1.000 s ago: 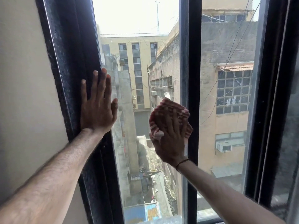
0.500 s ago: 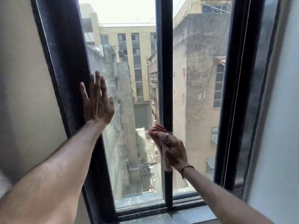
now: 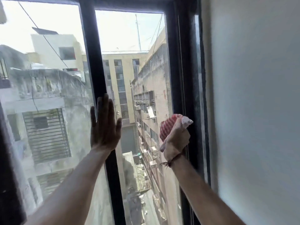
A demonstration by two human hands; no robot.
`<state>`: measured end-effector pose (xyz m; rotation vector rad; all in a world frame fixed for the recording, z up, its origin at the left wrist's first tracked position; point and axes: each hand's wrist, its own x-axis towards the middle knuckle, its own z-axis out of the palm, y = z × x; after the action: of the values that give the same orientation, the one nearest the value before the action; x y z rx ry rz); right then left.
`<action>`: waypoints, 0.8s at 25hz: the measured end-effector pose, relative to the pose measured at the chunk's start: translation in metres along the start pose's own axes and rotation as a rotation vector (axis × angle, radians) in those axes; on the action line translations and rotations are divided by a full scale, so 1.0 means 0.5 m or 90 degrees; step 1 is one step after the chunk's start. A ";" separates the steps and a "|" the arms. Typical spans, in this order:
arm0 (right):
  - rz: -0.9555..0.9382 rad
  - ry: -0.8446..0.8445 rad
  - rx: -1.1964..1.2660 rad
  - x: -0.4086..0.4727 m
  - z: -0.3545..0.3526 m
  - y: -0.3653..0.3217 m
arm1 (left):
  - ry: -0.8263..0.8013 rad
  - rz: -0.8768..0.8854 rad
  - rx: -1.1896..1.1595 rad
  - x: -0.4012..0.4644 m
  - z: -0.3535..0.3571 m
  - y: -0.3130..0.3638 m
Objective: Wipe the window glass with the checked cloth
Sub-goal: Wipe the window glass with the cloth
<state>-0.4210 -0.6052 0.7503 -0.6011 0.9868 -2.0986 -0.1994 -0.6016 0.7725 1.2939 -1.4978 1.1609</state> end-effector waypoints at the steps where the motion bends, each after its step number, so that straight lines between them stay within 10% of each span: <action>1: -0.105 -0.004 -0.041 0.006 0.012 0.019 | 0.020 -0.004 0.014 -0.003 0.018 0.002; 5: -0.520 -0.171 -0.449 0.037 0.029 0.159 | 0.049 0.012 0.040 0.004 0.047 -0.007; 12: -0.913 -0.306 -0.528 0.001 0.138 0.209 | 0.076 0.024 0.001 -0.014 0.066 -0.033; 18: -0.723 -0.113 -0.494 0.103 0.112 0.130 | 0.097 0.025 0.016 -0.012 0.070 -0.019; 20: -0.820 -0.190 -0.495 0.071 0.159 0.128 | 0.104 0.037 0.022 0.001 0.072 -0.014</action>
<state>-0.3641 -0.6971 0.7502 -2.3611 1.4139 -2.3722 -0.1930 -0.6371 0.7655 1.1549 -1.4089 1.3033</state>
